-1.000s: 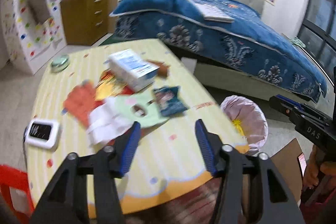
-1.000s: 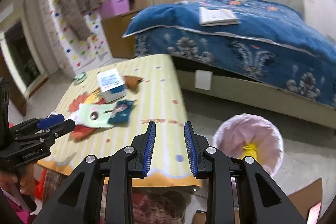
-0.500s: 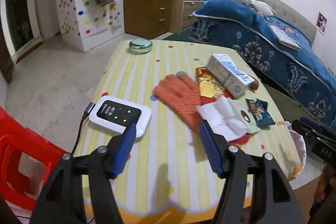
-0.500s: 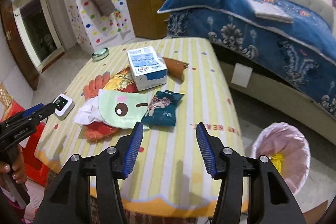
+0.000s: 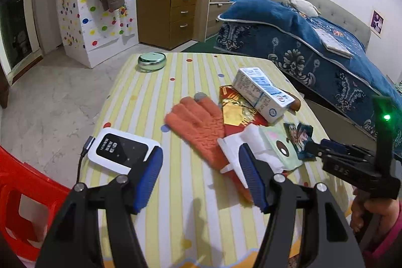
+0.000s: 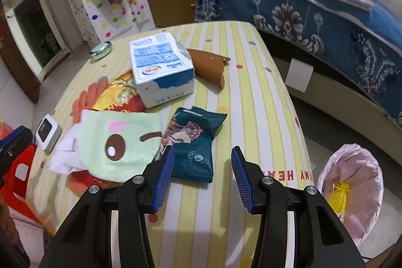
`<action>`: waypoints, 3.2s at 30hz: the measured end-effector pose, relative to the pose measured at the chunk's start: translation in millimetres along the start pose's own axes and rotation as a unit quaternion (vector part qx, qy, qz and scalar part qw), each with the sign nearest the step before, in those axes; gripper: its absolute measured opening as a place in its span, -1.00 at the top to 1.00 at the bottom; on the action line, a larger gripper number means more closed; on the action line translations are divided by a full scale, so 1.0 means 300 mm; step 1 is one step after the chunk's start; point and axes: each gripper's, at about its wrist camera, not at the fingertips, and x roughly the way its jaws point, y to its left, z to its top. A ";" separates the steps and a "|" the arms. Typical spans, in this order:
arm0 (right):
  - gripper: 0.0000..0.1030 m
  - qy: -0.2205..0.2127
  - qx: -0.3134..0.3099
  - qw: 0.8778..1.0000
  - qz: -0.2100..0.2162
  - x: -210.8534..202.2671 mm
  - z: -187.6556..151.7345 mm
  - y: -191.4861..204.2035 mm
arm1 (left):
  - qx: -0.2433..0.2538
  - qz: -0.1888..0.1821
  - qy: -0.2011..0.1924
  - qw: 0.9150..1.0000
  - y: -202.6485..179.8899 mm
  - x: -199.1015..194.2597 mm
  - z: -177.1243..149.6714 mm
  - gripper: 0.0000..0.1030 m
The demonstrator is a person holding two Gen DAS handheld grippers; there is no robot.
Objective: Collect trash
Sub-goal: 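Move both tools back toward the table, then grasp the green face-mask pack with the left tool while the right tool grasps the teal snack wrapper, then carry the mask pack and snack wrapper to the wastebasket and release both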
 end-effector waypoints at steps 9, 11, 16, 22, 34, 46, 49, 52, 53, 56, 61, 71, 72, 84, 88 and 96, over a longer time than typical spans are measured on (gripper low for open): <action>0.87 -0.025 -0.001 1.000 0.008 -0.016 -0.014 -0.001 | 0.000 -0.002 0.014 1.000 -0.022 -0.002 -0.021 -0.19; 0.95 -0.041 -0.004 0.999 0.015 -0.052 -0.009 0.000 | 0.005 -0.003 0.012 1.000 -0.033 -0.012 -0.025 -0.19; 0.97 -0.070 -0.016 0.997 0.002 -0.165 0.001 0.007 | 0.018 -0.012 0.009 1.000 -0.062 -0.022 -0.034 -0.25; 0.98 -0.089 -0.010 0.996 -0.026 -0.268 -0.017 -0.022 | 0.037 -0.034 0.020 0.999 -0.130 -0.003 -0.047 -0.26; 0.97 -0.095 -0.016 0.994 -0.058 -0.307 -0.063 -0.044 | 0.063 -0.047 0.060 0.995 -0.277 0.127 -0.004 0.08; 0.97 -0.095 -0.009 0.994 -0.056 -0.313 -0.076 -0.060 | 0.045 -0.067 0.063 0.995 -0.280 0.167 0.029 0.99; 0.97 -0.099 -0.008 0.994 -0.052 -0.323 -0.076 -0.058 | 0.035 -0.092 0.023 0.995 -0.252 0.079 0.054 0.99; 0.97 -0.104 -0.007 0.993 -0.047 -0.342 -0.075 -0.054 | 0.021 -0.113 -0.011 0.993 -0.210 -0.012 0.080 0.99; 0.97 -0.105 -0.007 0.993 -0.045 -0.347 -0.075 -0.050 | 0.019 -0.117 -0.022 0.993 -0.197 -0.042 0.084 0.99; 0.97 -0.109 -0.007 0.993 -0.038 -0.365 -0.075 -0.036 | 0.020 -0.115 -0.035 0.993 -0.172 -0.093 0.092 0.99; 0.97 -0.111 -0.006 0.993 -0.031 -0.384 -0.083 -0.025 | 0.039 -0.096 -0.041 0.994 -0.169 -0.140 0.072 0.99; 0.97 -0.118 0.009 0.992 -0.039 -0.435 -0.111 -0.070 | 0.088 -0.123 -0.037 0.988 -0.285 -0.162 0.053 0.99; 0.97 -0.118 0.012 0.992 -0.041 -0.439 -0.114 -0.080 | 0.094 -0.126 -0.036 0.987 -0.303 -0.160 0.053 0.99; 0.97 -0.127 0.068 0.984 -0.101 -0.521 -0.192 -0.299 | 0.164 -0.217 -0.024 0.962 -0.640 -0.080 0.044 0.99; 0.97 -0.121 0.097 0.979 -0.135 -0.547 -0.241 -0.408 | 0.190 -0.237 -0.017 0.953 -0.763 -0.045 0.025 0.99; 0.97 -0.101 0.149 0.964 -0.197 -0.555 -0.327 -0.610 | 0.240 -0.264 -0.006 0.934 -1.006 0.026 -0.026 0.99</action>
